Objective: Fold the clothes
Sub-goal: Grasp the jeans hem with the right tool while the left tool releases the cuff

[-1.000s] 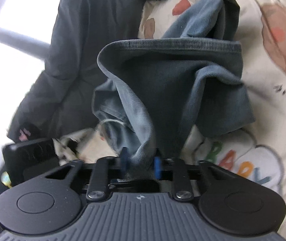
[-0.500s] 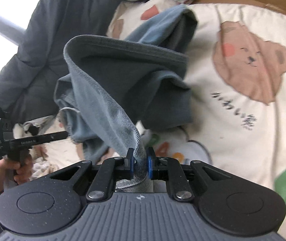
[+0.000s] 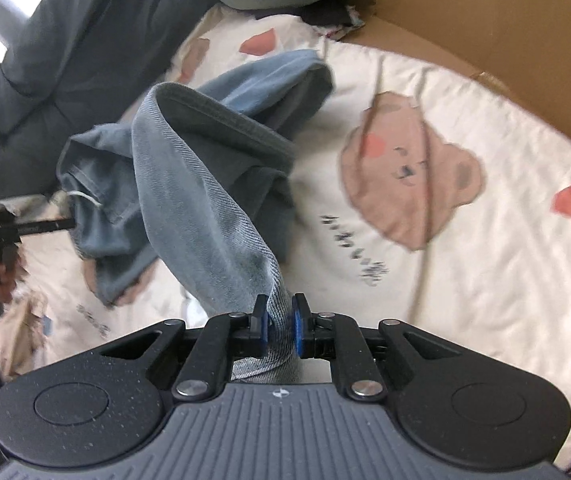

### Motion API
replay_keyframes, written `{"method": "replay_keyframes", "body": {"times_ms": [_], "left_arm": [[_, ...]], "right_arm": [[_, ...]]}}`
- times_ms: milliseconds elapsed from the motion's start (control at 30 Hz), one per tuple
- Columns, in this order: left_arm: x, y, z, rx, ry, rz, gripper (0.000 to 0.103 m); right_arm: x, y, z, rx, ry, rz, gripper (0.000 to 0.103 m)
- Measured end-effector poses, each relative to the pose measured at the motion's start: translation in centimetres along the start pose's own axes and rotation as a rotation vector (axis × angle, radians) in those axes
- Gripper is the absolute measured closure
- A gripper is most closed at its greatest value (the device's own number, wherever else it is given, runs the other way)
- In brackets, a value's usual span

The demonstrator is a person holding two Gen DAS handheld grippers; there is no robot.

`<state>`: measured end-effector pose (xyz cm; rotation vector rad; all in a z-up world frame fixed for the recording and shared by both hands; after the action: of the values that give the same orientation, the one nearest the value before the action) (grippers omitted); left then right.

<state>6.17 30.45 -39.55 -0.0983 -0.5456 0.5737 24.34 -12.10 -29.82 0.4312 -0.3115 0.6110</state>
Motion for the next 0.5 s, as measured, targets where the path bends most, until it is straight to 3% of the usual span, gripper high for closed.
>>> {"method": "replay_keyframes", "body": {"times_ms": [133, 200, 500], "left_arm": [[-0.2, 0.7, 0.0, 0.007, 0.008, 0.003, 0.089], [0.0, 1.6, 0.4, 0.019, 0.003, 0.017, 0.101], [2.4, 8.1, 4.2, 0.179, -0.085, 0.090, 0.102]], "right_arm": [[0.1, -2.9, 1.9, -0.104, 0.026, 0.019, 0.093], [0.0, -4.4, 3.1, -0.155, 0.037, 0.019, 0.093], [0.1, -9.8, 7.1, -0.359, 0.051, 0.034, 0.093]]}}
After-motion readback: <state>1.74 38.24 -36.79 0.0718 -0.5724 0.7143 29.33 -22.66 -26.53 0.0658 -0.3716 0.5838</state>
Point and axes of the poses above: each gripper's, at about its wrist camera, not at the fingertips, and z roughly against the way its jaws point, y to its left, x to its top, the point moved 9 cm from there along -z, roughly the way its jaws point, and after that the axes turned 2 degrees about z, right-handed, at the moved point
